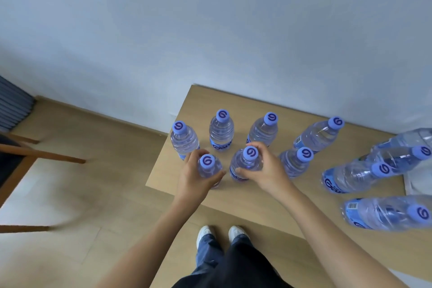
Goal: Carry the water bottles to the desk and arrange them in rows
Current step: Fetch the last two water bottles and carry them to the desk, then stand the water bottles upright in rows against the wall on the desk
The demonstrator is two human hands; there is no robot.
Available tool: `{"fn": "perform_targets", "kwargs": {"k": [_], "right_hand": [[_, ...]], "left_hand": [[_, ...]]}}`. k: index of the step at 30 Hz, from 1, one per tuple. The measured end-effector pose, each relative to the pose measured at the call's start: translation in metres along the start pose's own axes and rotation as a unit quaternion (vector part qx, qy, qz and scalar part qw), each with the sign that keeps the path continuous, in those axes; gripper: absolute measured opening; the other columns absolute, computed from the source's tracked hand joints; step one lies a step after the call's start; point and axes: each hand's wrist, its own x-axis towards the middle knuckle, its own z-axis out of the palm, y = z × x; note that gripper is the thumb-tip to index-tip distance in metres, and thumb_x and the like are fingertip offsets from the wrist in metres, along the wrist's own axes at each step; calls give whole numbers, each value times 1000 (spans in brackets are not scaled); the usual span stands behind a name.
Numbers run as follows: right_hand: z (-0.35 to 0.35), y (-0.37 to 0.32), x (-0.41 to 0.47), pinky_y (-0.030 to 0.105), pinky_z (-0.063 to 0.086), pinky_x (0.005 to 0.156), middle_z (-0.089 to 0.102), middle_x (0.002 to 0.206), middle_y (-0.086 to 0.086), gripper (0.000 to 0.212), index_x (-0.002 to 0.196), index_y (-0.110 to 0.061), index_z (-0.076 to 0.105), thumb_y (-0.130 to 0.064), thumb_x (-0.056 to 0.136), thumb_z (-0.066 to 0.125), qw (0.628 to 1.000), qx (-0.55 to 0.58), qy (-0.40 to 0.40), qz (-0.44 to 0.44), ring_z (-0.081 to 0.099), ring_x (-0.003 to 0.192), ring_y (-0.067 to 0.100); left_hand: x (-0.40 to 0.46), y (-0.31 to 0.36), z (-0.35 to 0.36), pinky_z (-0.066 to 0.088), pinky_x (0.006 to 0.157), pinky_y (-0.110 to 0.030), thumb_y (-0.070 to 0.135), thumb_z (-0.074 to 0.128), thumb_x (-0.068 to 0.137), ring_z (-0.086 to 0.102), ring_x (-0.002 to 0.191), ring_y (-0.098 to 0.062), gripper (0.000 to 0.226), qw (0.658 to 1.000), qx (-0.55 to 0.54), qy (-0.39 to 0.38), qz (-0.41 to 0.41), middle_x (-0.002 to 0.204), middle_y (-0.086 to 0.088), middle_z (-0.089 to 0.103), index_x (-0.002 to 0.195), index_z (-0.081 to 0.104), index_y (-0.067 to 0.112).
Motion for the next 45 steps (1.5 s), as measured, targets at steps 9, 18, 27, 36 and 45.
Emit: {"fn": "perform_targets", "kwargs": {"k": [9, 18, 27, 36, 45], "right_hand": [[-56, -29, -35, 2, 35, 87, 63, 119, -19, 49, 126, -22, 61, -12, 81, 80, 986, -66, 108, -109, 62, 99, 8], [-97, 12, -22, 20, 33, 97, 52, 129, -14, 73, 134, -23, 51, -32, 72, 88, 990, -15, 138, 8, 45, 122, 3], [-75, 49, -18, 2, 43, 68, 64, 97, -11, 52, 99, -30, 55, -9, 67, 91, 988, 103, 103, 56, 61, 81, -10], [-96, 26, -21, 5, 46, 70, 68, 91, -17, 45, 94, -27, 66, -10, 63, 93, 990, 109, 85, 37, 62, 78, -13], [-175, -110, -41, 9, 48, 71, 75, 88, -13, 35, 93, -23, 71, -21, 63, 90, 980, 109, 71, -150, 67, 81, -1]], "left_hand": [[4, 44, -13, 38, 81, -2, 24, 84, 76, 55, 100, 13, 35, 999, 10, -27, 38, 100, 24, 62, 105, 64, 26], [4, 97, 4, 44, 97, -19, 20, 82, 79, 60, 112, -2, 34, 995, -28, -37, 94, 109, 9, 68, 108, 63, 22], [-3, 99, 26, 39, 92, -8, 25, 79, 81, 56, 112, 2, 34, 990, 25, -79, 116, 111, 12, 66, 112, 65, 21], [6, 111, 26, 41, 95, -12, 31, 80, 79, 53, 116, 9, 41, 980, 43, -126, 150, 114, 22, 62, 111, 57, 42], [25, 205, 12, 41, 99, -8, 30, 88, 70, 49, 122, 10, 72, 941, 23, -276, 193, 129, 23, 56, 129, 48, 36]]}}
